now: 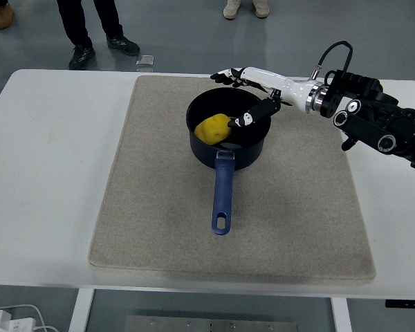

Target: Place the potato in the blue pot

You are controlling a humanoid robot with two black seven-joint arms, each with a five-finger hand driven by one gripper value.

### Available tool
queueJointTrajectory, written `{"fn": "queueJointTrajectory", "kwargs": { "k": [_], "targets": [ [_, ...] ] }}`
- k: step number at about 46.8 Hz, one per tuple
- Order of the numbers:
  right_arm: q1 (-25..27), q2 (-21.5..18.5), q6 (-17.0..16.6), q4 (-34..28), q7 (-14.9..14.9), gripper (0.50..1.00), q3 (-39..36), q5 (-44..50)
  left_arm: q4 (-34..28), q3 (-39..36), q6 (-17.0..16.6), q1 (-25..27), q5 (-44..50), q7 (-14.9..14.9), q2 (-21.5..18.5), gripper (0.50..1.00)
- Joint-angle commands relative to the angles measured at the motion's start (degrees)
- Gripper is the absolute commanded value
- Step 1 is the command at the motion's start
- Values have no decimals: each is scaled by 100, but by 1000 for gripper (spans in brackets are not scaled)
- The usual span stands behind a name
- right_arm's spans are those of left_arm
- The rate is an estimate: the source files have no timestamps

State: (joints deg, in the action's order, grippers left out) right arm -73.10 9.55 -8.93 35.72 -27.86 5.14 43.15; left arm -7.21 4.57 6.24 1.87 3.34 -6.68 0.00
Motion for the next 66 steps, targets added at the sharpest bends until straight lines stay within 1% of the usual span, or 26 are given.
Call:
{"fn": "queueJointTrajectory", "kwargs": {
  "k": [1,9,15,21,25,29,33,40,47,51,53,58,66],
  "targets": [
    [-3,3,6,-39,0,928,-5,-35,0,0,0,-2,0,0,0,1000],
    [-3,47,6,-180,0,928,-57,-79,0,0,0,-2,0,0,0,1000],
    [6,267,6,-390,0,928,-215,-192,0,0,0,-2,0,0,0,1000],
    [234,346,-82,-680,9,928,-725,-1000,0,0,0,-2,0,0,0,1000],
    [296,460,-82,-865,9,928,-787,-1510,0,0,0,-2,0,0,0,1000],
    [480,592,-82,-1006,52,928,-839,-2064,0,0,0,-2,0,0,0,1000],
    [594,724,-82,-1041,315,928,-848,-2819,0,0,0,-2,0,0,0,1000],
    [744,838,-91,-1059,772,928,-848,-4181,0,0,0,7,0,0,0,1000],
    [779,882,-82,-1059,1546,928,-945,-5429,0,0,0,-2,0,0,0,1000],
    [814,944,-82,-1059,1836,928,-1243,-6098,0,0,0,-2,0,0,0,1000],
    [876,953,-91,-1050,1907,928,-1419,-6257,0,0,0,-2,0,0,0,1000],
    [990,935,-91,-1050,1890,928,-1683,-6310,0,0,0,-2,0,0,0,1000],
    [1034,909,-258,-1050,1872,928,-1736,-6319,0,0,0,-2,0,0,0,1000]
  ]
}}
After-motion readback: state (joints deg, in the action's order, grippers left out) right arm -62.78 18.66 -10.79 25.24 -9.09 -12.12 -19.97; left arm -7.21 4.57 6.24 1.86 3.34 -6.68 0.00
